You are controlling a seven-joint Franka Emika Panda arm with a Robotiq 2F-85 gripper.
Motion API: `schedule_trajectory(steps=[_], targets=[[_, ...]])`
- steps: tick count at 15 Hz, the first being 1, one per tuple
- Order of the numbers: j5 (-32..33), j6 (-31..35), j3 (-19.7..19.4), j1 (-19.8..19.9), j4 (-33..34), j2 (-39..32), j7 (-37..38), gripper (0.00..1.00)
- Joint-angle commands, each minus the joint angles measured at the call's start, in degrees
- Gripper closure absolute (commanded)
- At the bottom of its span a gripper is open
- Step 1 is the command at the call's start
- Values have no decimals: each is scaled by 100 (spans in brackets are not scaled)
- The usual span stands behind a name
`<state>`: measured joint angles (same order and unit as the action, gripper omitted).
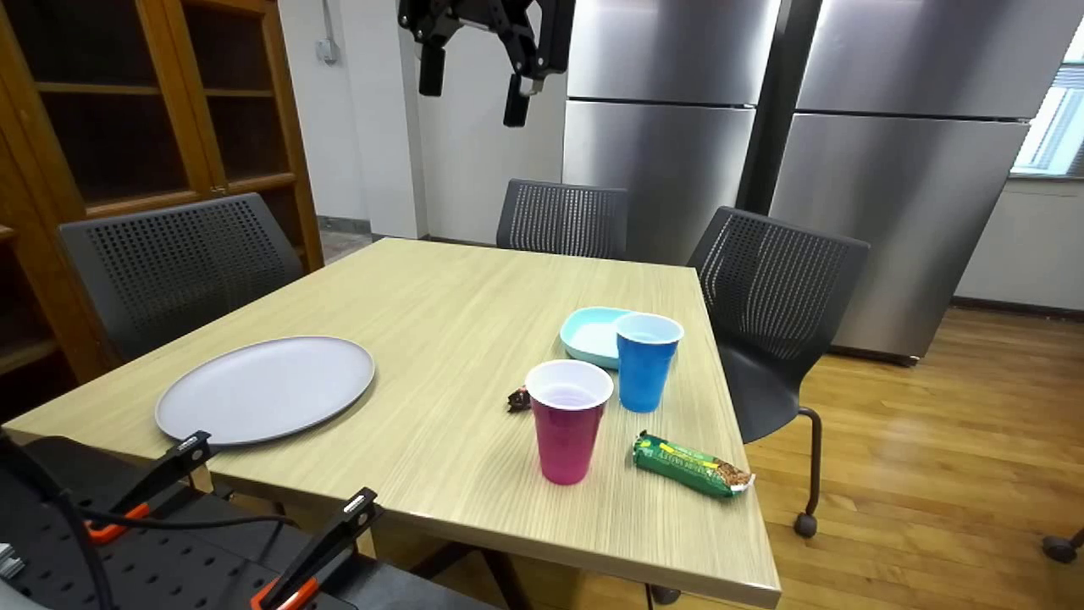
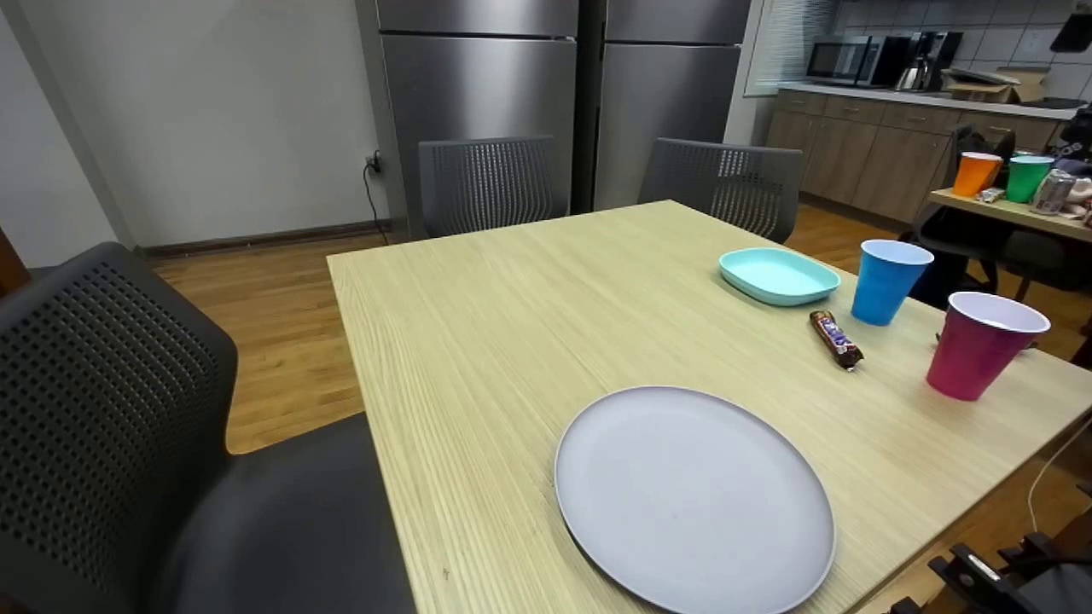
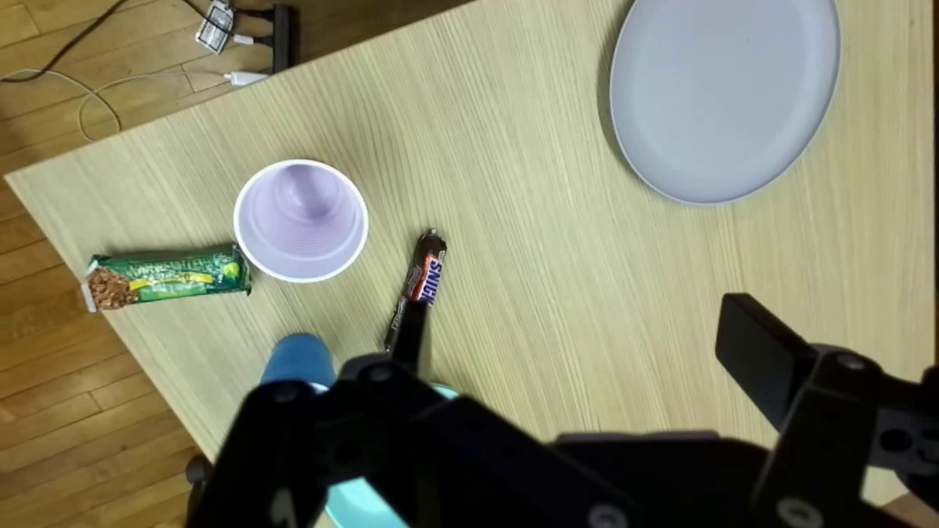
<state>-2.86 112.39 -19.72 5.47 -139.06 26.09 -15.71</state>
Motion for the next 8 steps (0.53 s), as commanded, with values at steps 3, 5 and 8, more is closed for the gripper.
schedule_trajectory(steps=[3, 5, 8], targets=[[1, 952, 265, 168, -256, -476, 118, 0], [-130, 1260, 247, 141, -287, -707, 134, 0], [-239, 1738, 266, 138, -332, -1009, 210, 0]])
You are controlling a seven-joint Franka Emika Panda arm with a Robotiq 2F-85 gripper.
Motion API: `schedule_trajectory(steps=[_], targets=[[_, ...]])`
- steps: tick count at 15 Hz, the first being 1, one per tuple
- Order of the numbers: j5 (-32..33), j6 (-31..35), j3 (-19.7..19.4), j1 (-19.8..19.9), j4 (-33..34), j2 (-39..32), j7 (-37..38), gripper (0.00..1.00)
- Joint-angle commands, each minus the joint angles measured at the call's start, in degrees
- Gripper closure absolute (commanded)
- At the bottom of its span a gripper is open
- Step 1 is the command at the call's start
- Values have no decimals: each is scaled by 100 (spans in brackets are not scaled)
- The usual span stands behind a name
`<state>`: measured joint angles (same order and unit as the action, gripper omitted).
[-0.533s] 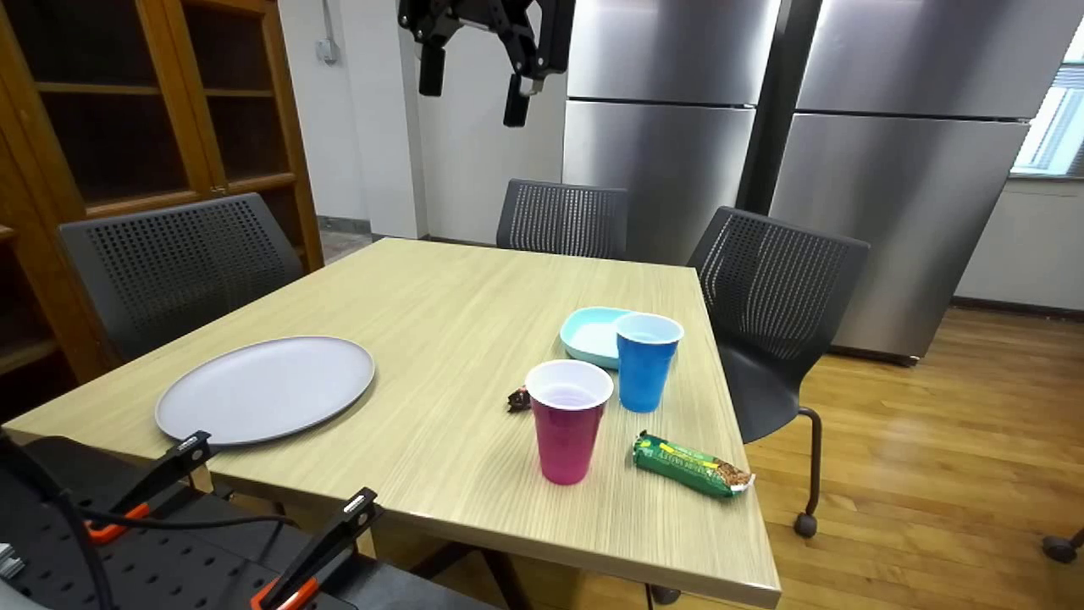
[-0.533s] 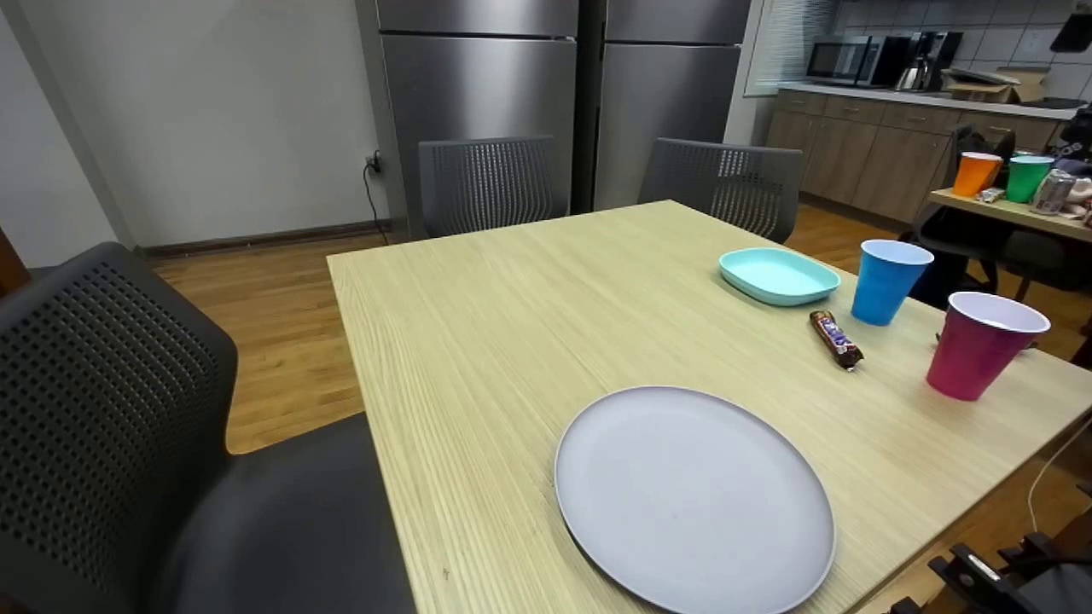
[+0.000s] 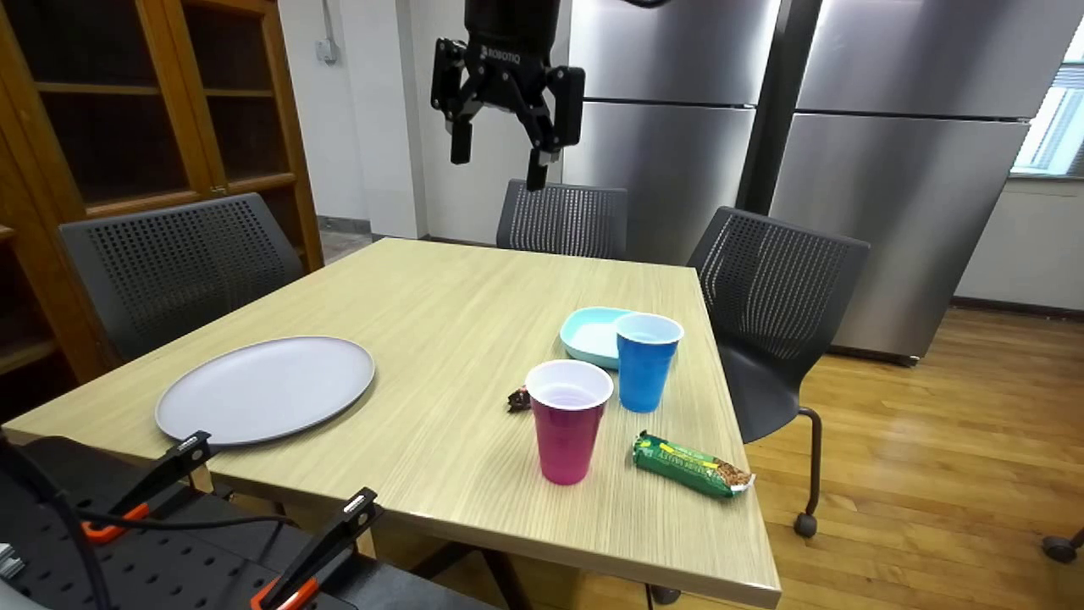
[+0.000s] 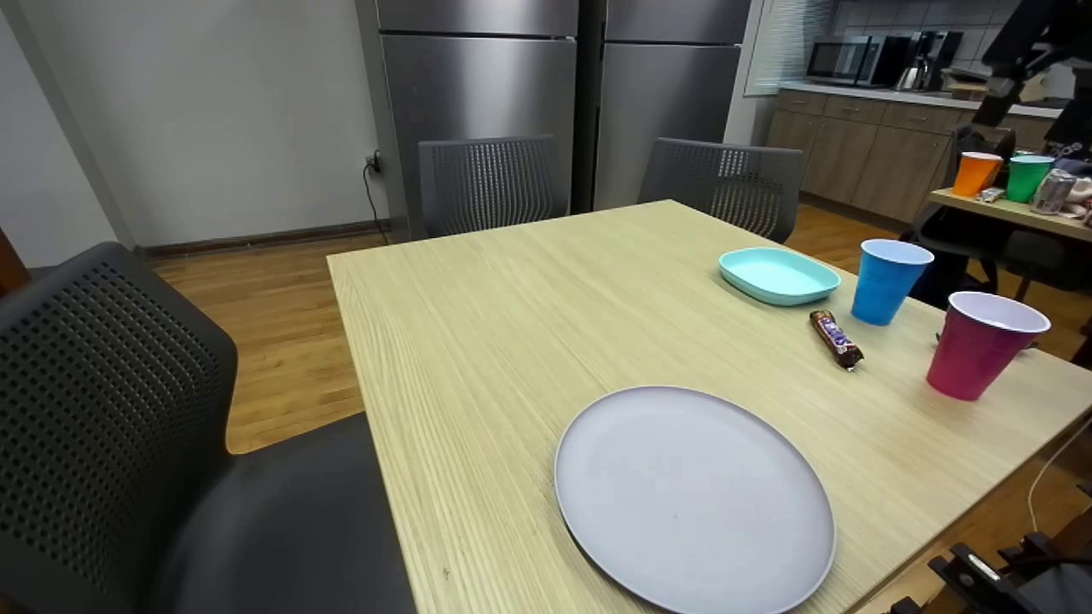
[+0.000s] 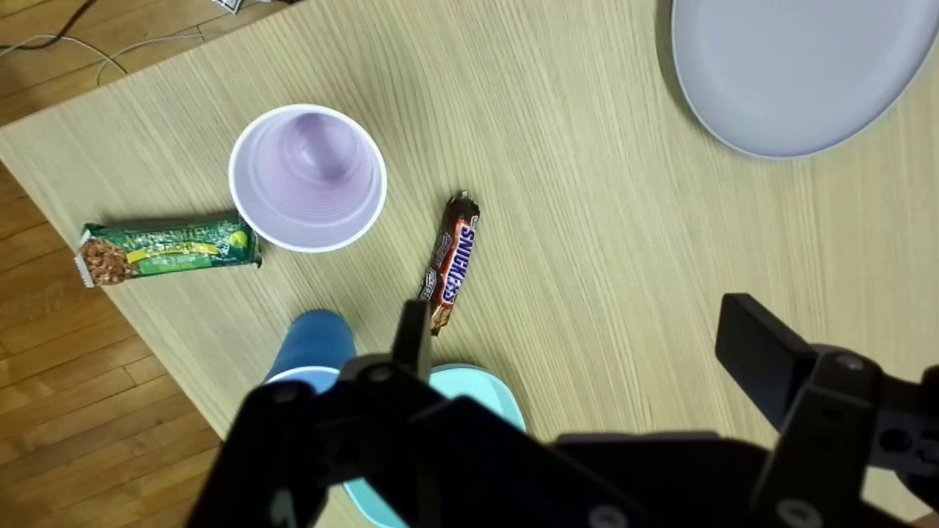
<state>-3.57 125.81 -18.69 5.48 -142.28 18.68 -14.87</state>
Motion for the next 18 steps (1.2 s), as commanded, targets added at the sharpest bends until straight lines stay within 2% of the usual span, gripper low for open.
schedule_trajectory(steps=[1, 9, 18], targets=[[-211, 508, 165, 134, -14, -355, 123, 0], [-739, 1305, 155, 138, -91, -888, 21, 0], [-536, 1934, 257, 237, -145, -1523, 203, 0]])
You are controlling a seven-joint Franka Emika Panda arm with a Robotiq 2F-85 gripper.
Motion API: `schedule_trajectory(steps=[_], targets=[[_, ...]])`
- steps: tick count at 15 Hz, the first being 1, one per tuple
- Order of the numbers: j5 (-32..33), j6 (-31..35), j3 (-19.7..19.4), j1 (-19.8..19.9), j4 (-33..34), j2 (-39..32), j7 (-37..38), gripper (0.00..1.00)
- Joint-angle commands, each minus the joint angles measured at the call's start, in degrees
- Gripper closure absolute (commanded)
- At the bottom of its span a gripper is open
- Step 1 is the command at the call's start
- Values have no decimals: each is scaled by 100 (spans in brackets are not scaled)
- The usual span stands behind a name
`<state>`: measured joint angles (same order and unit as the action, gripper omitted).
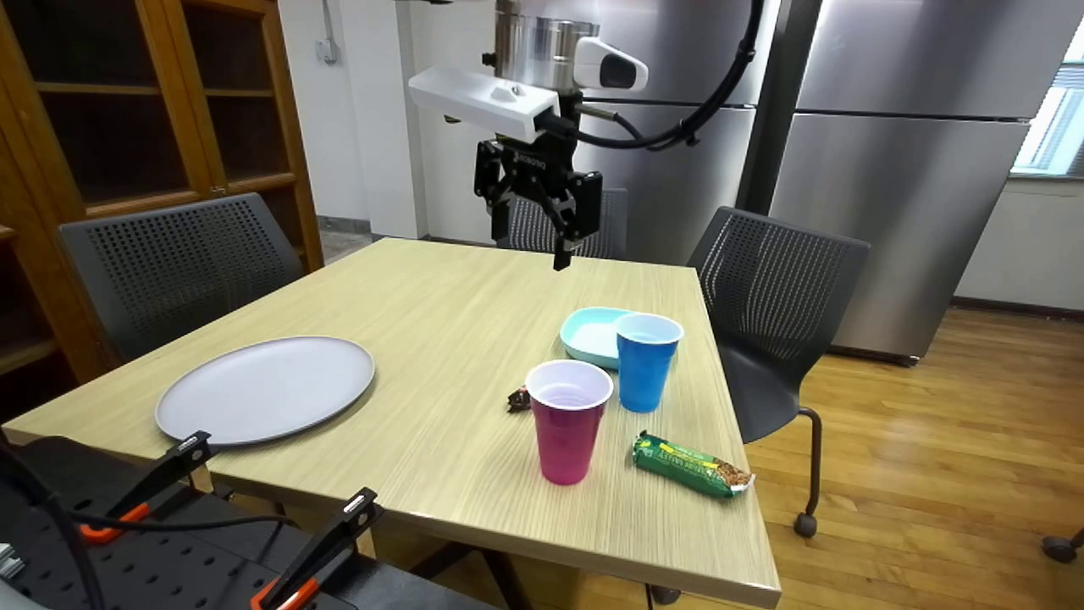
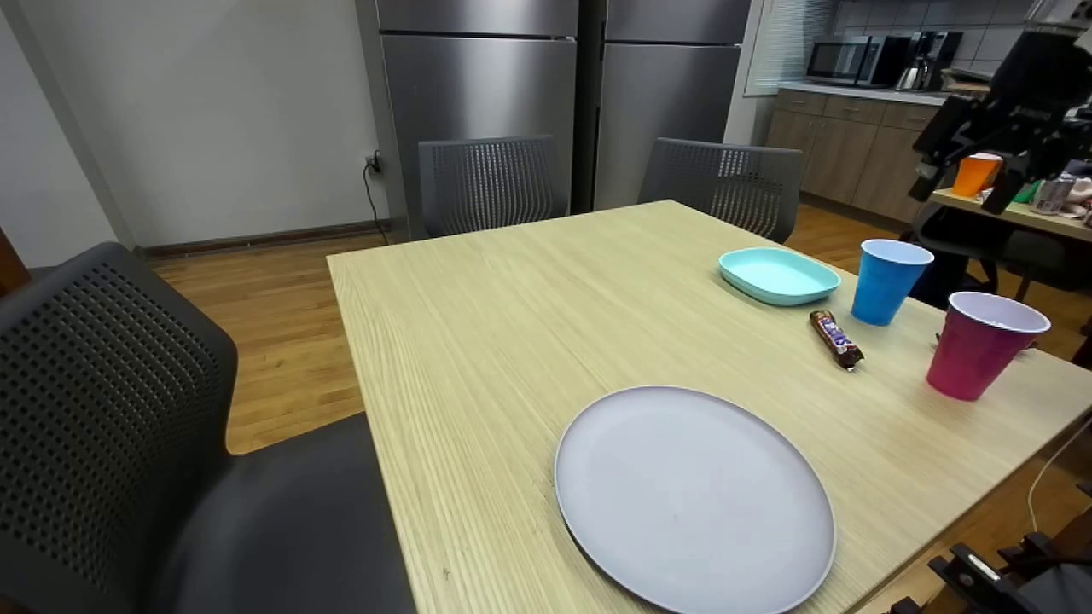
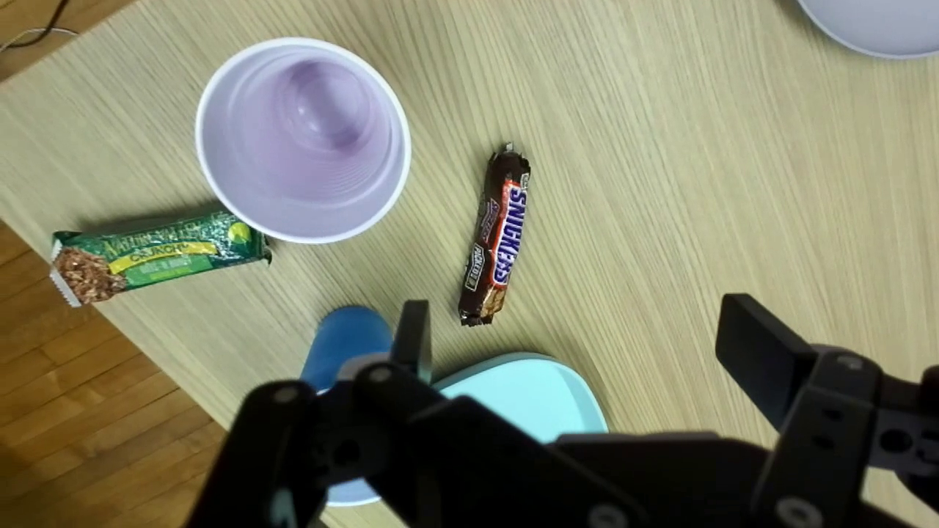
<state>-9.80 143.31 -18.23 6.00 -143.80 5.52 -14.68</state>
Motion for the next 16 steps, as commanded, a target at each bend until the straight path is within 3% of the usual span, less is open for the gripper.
schedule_trajectory(steps=[1, 16], targets=[[169, 237, 239, 211, 3, -276, 267, 0], [1364, 248, 290, 332, 146, -1226, 1474, 0]])
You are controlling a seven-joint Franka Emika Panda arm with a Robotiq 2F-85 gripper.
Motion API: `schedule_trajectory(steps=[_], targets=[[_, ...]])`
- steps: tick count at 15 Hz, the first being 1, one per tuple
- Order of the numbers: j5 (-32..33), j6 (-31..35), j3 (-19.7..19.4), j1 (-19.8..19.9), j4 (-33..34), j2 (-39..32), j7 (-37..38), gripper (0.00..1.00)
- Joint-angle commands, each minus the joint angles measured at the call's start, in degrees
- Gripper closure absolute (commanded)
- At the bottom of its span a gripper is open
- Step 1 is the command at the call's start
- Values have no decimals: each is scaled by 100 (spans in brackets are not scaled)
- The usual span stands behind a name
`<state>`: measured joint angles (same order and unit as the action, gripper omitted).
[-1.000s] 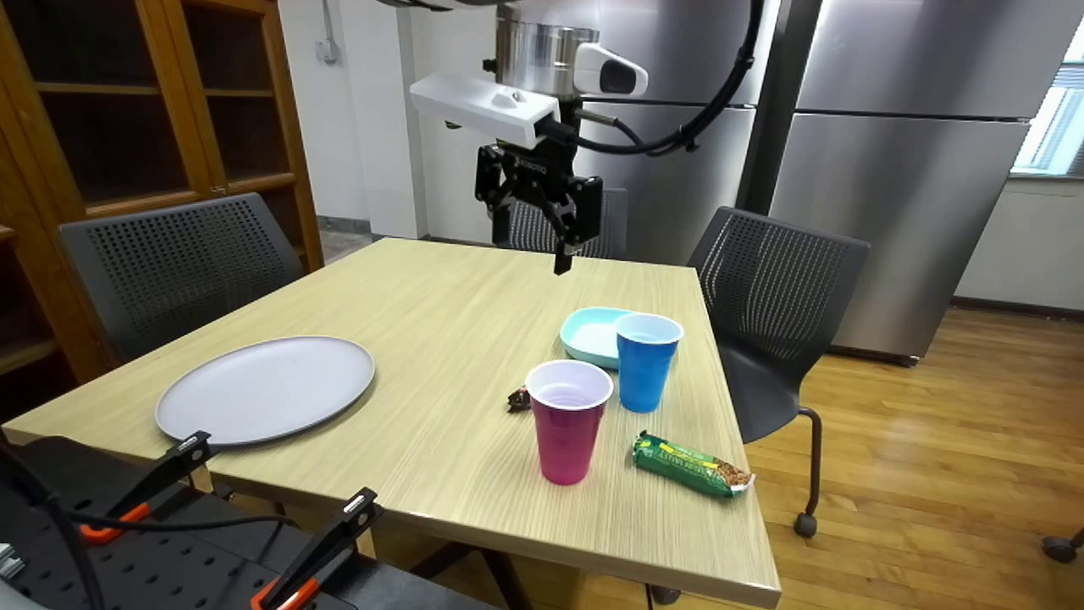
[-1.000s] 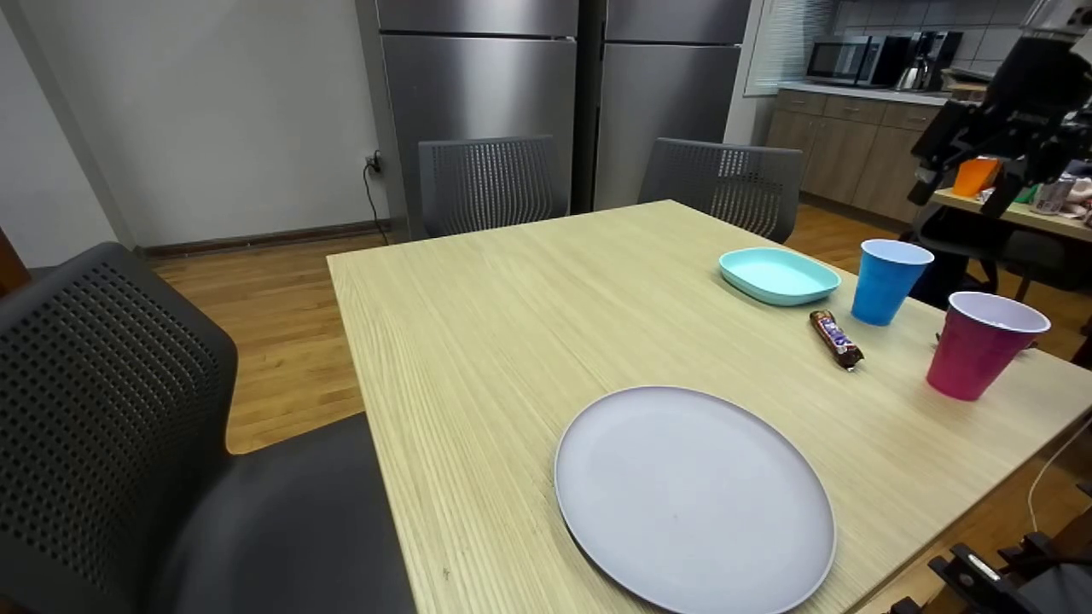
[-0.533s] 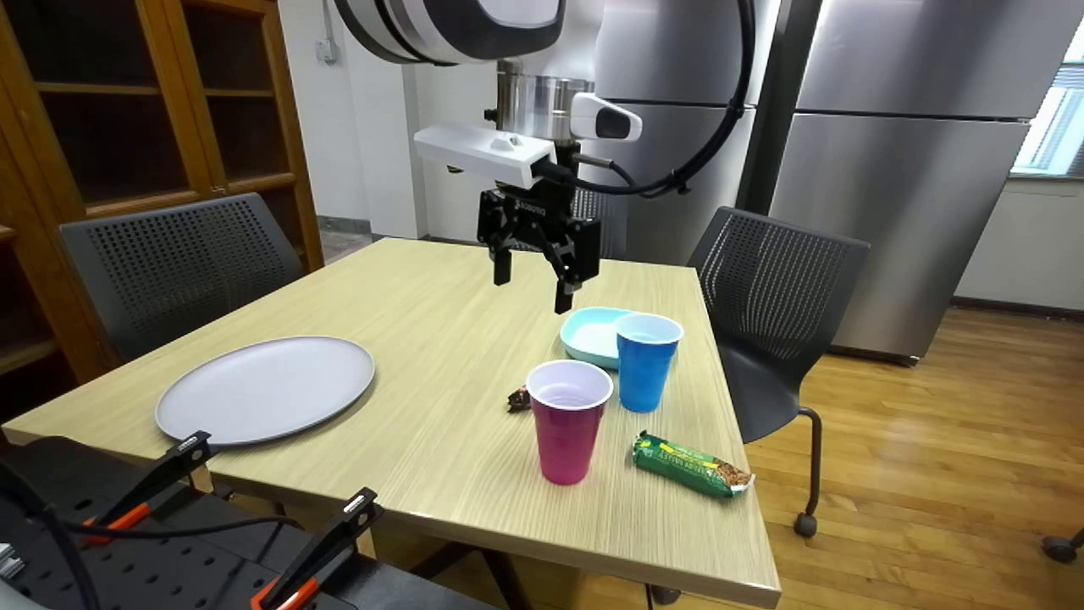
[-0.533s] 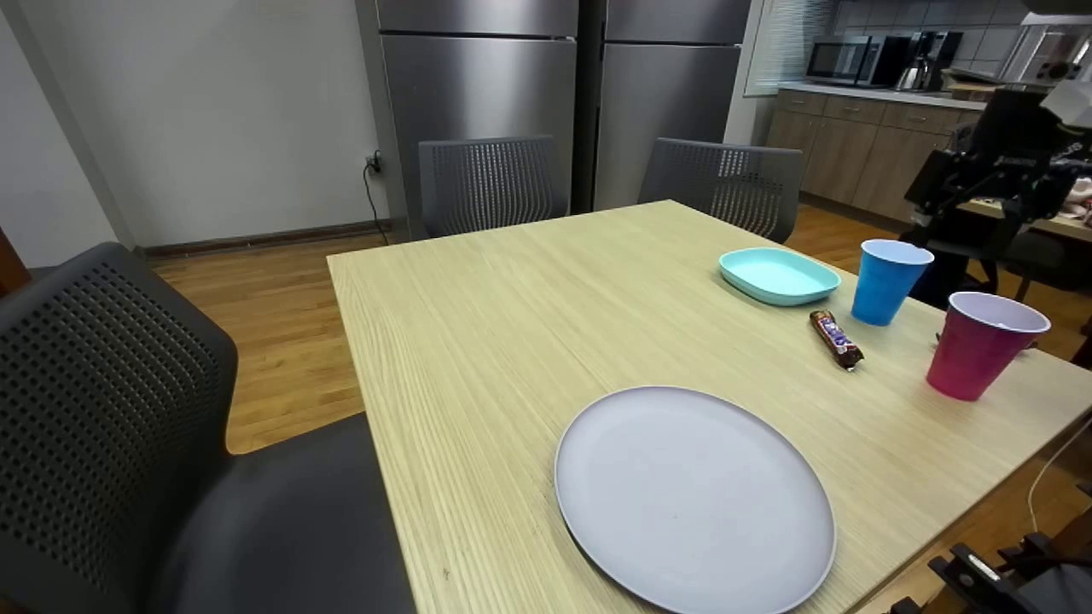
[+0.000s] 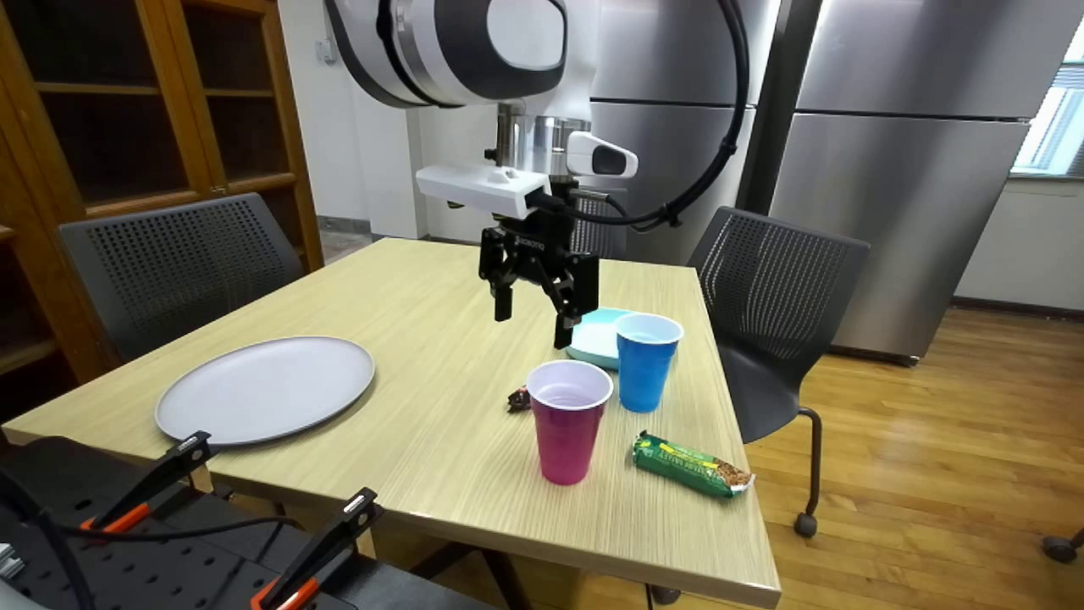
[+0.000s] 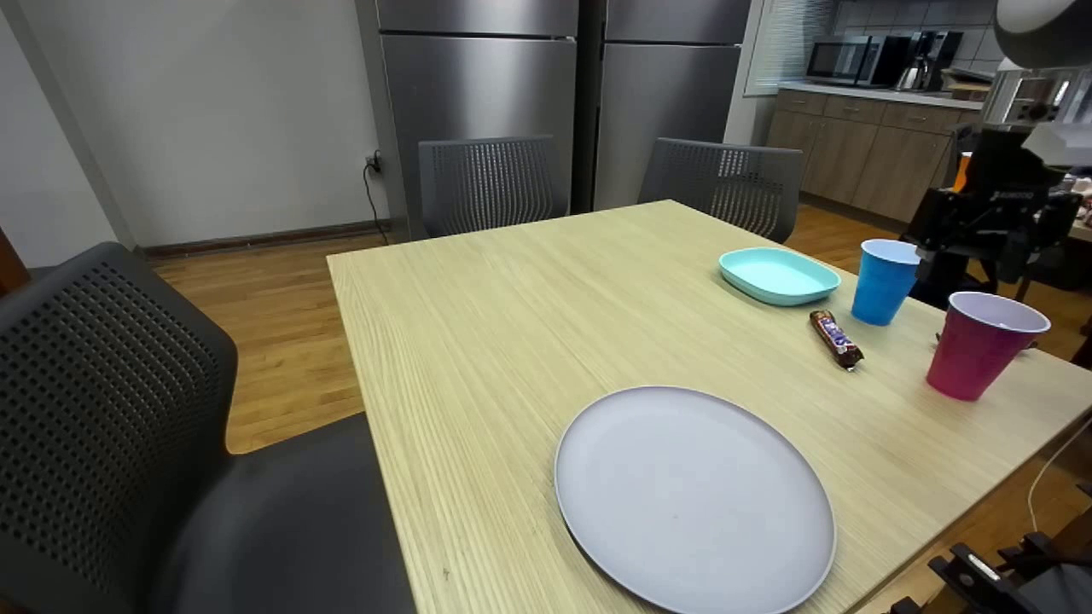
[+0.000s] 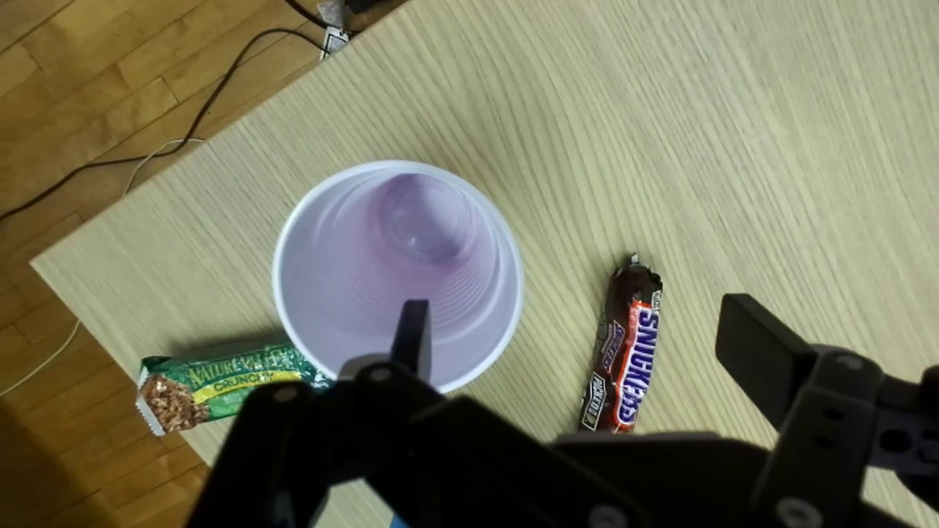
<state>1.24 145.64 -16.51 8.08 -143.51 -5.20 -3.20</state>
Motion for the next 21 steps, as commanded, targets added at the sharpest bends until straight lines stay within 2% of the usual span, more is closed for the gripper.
schedule_trajectory(steps=[1, 19, 20, 21], targets=[[315, 16, 114, 120, 123, -193, 384, 0], [585, 381, 27, 65, 239, -887, 620, 0], [595, 398, 22, 61, 238, -892, 623, 25], [624, 405, 11, 52, 243, -903, 630, 27]])
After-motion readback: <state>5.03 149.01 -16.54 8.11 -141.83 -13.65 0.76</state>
